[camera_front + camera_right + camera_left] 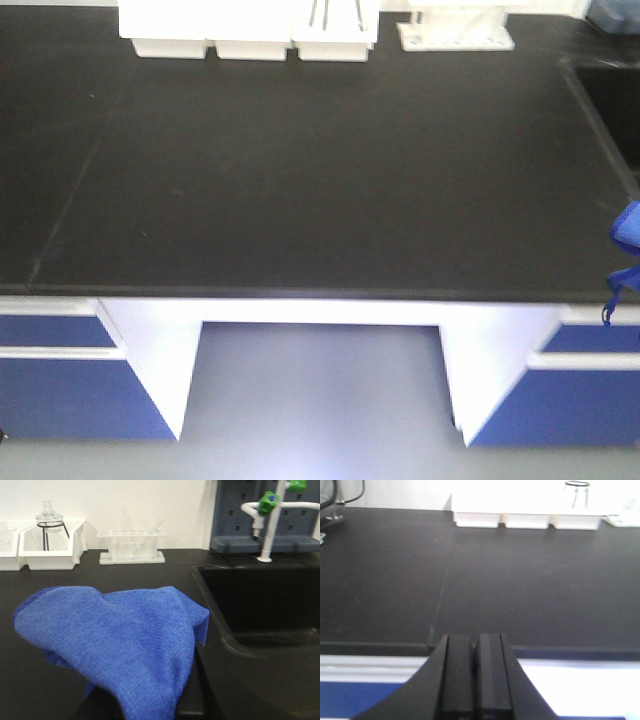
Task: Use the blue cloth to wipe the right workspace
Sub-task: 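Hold the blue cloth in the right gripper while the base turns away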
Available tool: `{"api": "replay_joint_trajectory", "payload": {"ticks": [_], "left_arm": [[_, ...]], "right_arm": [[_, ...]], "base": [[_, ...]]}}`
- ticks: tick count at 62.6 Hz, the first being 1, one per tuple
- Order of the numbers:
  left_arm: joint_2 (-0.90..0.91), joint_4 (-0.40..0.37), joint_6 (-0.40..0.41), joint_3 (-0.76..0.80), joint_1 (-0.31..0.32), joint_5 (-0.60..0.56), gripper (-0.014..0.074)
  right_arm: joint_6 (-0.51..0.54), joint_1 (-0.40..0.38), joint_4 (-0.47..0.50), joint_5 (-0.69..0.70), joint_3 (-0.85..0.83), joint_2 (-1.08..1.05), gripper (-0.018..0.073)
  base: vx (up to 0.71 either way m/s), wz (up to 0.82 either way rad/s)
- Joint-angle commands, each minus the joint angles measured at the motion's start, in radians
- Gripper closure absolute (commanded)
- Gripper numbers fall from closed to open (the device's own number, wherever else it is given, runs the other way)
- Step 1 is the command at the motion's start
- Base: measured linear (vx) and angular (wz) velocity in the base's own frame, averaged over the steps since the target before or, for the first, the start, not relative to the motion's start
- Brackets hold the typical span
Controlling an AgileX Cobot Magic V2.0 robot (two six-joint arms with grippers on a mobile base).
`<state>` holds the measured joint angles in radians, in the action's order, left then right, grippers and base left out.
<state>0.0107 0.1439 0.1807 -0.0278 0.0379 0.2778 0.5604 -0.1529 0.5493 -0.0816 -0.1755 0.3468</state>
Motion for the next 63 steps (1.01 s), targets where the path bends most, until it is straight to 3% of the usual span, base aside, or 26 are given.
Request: {"api": "replay_joint_trajectory", "payload": {"ticks": [1,63], "left_arm": [[0.016,0.001,0.008,-0.030,0.004,-0.079,0.0602],[0.016,0.001,0.008,-0.030,0.004,-0.079,0.0602]], "right_arm": [[0.008,-0.004,0.004,0.075,-0.033,0.013,0.0557],[0.008,-0.004,0.004,0.069,-0.033,0.013,0.0557]], "base": [[-0.31,-0.25],[-0.30,-0.40]]}}
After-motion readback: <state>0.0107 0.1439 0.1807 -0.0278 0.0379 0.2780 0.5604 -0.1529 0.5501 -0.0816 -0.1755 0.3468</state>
